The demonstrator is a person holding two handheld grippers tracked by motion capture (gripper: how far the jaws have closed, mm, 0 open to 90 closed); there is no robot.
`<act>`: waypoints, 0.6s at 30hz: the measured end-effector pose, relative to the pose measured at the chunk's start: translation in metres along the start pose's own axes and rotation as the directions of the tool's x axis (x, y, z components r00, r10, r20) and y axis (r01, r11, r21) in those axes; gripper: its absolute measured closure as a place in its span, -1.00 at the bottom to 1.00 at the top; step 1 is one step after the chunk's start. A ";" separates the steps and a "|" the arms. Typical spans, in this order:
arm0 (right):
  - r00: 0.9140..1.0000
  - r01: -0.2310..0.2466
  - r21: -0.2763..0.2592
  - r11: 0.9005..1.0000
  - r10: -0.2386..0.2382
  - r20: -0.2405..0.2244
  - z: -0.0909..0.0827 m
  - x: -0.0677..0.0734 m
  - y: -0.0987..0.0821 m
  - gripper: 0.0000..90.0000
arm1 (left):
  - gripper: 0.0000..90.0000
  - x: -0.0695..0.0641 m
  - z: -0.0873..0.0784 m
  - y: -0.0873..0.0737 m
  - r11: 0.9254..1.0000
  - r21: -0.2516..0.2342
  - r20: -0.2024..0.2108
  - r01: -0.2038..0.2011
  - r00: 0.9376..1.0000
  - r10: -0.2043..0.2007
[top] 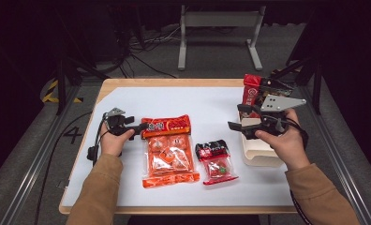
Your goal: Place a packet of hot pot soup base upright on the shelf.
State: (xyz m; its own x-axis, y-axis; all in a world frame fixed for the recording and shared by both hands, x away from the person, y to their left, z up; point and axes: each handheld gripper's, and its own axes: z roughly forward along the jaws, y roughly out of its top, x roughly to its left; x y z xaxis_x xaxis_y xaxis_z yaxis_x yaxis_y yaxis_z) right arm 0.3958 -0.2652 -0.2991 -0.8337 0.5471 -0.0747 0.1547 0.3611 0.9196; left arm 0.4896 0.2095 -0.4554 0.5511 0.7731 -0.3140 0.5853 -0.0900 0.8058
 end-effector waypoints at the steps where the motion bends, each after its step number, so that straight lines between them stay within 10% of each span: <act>1: 1.000 0.000 0.001 1.000 0.000 -0.003 0.001 0.000 0.000 -0.37 | -0.51 0.001 0.001 0.001 1.000 0.005 -0.003 0.003 1.000 -0.003; 10: 1.000 -0.003 0.012 1.000 0.004 -0.019 0.008 0.001 -0.004 -0.37 | -0.35 -0.001 0.007 0.003 0.997 0.072 -0.019 -0.006 1.000 0.007; 18: 1.000 -0.008 0.017 1.000 0.009 -0.023 0.010 0.001 -0.006 -0.38 | -0.16 -0.002 0.010 0.003 0.996 0.091 0.058 -0.013 0.998 0.008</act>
State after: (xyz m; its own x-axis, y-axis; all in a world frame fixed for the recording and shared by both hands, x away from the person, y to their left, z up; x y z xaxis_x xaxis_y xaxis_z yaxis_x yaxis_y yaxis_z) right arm 0.3996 -0.2590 -0.3086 -0.8444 0.5326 -0.0579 0.1704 0.3694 0.9135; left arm 0.4964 0.2012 -0.4574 0.5890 0.7348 -0.3363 0.6297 -0.1565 0.7609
